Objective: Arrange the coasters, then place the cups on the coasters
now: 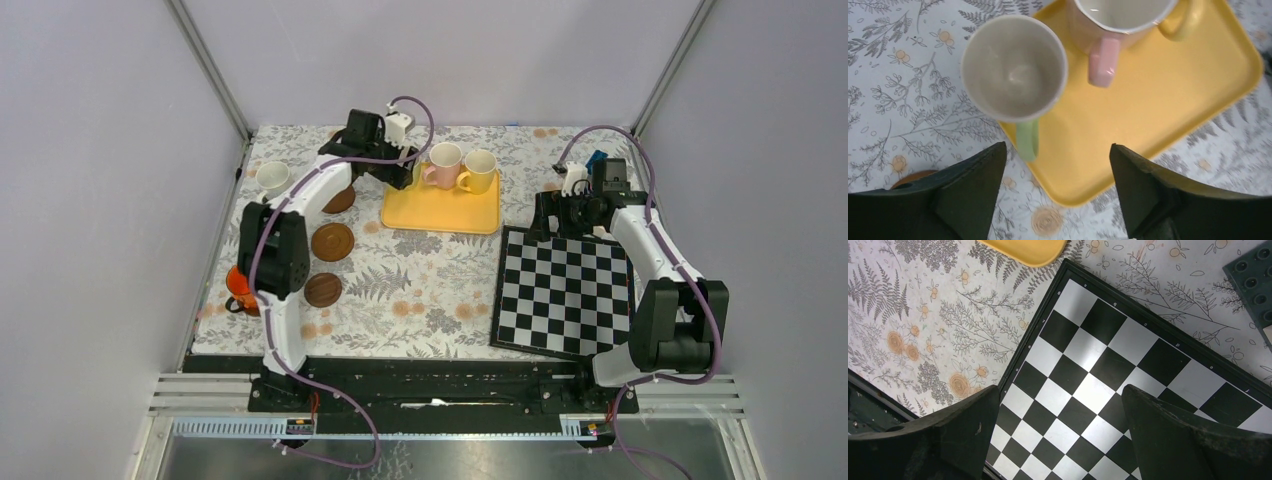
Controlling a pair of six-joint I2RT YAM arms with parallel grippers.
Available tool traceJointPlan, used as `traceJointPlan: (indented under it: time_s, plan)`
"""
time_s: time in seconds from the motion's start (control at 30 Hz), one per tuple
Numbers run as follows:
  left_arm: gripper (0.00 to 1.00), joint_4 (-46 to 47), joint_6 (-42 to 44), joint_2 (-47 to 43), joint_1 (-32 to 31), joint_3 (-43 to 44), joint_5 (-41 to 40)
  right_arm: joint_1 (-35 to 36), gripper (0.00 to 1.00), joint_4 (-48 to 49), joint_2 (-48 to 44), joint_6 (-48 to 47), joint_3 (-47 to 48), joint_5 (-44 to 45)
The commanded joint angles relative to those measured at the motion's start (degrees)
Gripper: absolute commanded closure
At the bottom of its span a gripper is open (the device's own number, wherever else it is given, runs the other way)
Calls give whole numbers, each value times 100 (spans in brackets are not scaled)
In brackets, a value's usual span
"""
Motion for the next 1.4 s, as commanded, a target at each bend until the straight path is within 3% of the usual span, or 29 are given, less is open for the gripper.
traceJointPlan:
  time_s: [0.0,0.23,0.63,0.93,1.03,1.37]
  plan:
    - [25,92,-142,410,6,678,-630,46,2,189,-204,-46,-77,142]
    - [39,148,27,652,4,547,-897,49,2,260,-210,-56,-134,154]
    - [60,173,-86,1214,7,941,-638,49,2,274,-202,-82,-160,202]
    - [85,396,-231,1016,7,683,-532,49,2,278,-186,-91,-166,203]
    - [100,699,-296,729,7,334,-602,49,2,279,-189,-91,-169,208]
    - [100,1233,-718,-611,193,-664,-496,49,2,261,-288,-70,-175,152]
